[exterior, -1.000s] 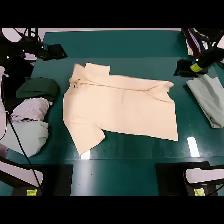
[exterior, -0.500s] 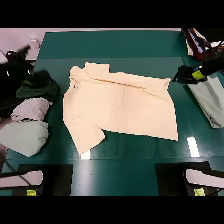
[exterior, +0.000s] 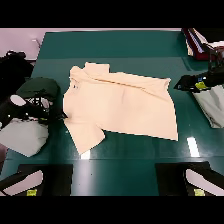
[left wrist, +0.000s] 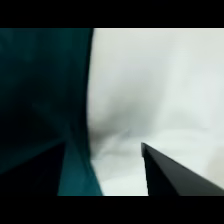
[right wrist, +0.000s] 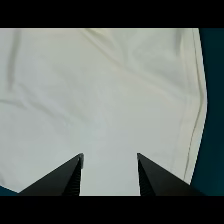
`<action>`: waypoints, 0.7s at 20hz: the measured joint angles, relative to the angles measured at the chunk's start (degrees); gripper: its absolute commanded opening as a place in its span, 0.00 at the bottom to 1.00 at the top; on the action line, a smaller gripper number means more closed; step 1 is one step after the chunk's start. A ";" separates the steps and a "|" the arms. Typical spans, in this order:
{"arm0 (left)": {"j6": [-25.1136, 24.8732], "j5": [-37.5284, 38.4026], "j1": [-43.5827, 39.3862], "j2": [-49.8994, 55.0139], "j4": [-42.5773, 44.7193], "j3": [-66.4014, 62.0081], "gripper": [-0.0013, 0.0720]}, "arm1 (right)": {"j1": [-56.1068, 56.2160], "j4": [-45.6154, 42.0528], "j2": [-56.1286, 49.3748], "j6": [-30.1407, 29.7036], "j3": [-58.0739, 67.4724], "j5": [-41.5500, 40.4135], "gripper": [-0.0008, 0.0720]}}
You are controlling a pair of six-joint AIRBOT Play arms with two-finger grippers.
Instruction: Fold the shirts.
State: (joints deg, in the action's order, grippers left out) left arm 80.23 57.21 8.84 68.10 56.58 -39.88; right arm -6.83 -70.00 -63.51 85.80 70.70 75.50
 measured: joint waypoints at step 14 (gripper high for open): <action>-4.42 1.95 -6.03 -3.78 -2.84 -3.50 0.05 | -26.60 -1.25 1.33 -2.25 -32.52 8.48 0.71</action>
State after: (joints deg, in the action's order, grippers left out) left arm 75.81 59.16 2.81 64.31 53.74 -43.38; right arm -33.43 -71.24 -62.17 83.55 38.17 83.99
